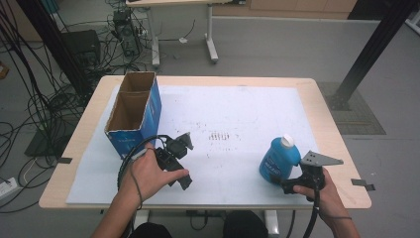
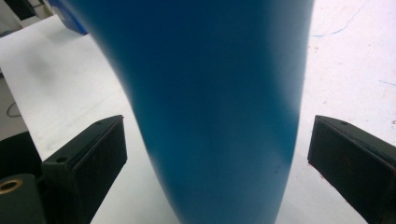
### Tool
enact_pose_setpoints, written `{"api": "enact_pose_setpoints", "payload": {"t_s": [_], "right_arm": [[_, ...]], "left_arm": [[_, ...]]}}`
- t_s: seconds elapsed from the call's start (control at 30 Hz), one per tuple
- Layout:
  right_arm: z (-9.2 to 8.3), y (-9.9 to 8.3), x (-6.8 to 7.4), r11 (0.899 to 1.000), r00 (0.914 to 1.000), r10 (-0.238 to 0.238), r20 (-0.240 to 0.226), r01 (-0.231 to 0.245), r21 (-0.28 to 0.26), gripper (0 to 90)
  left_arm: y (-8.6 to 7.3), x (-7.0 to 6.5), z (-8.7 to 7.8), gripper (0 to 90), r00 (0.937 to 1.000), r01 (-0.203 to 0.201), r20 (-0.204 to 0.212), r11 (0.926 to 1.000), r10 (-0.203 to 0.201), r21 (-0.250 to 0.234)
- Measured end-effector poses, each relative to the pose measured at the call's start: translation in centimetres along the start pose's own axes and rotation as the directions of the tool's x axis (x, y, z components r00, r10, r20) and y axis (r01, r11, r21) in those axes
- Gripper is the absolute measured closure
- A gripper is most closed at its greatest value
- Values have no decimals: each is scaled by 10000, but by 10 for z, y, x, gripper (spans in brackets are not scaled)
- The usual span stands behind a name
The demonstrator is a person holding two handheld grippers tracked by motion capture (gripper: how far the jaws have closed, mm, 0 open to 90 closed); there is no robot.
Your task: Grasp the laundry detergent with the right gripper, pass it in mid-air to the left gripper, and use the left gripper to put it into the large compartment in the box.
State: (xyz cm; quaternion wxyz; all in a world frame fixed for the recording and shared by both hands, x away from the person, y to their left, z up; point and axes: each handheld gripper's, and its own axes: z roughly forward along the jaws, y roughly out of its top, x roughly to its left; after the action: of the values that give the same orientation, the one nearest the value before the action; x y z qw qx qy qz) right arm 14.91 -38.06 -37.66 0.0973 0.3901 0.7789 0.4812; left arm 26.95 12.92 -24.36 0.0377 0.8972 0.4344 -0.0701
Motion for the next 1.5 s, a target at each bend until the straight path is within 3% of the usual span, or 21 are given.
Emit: {"api": "enact_pose_setpoints", "payload": {"t_s": [0.2,1.1,1.5], "right_arm": [[1,-6,-2,9995,9999,157,-26,-158,-268,77],[8,-7,3,9992,9999,105,44,-103,-385,184],[10,-7,4,9992,9999,-114,39,116,-389,289]], "left_arm": [[0,0,0,70,10000,4,6,10000,-4,8],[2,-1,2,73,10000,-14,-5,10000,14,15],[1,-2,3,74,10000,42,-15,10000,-42,8]]}}
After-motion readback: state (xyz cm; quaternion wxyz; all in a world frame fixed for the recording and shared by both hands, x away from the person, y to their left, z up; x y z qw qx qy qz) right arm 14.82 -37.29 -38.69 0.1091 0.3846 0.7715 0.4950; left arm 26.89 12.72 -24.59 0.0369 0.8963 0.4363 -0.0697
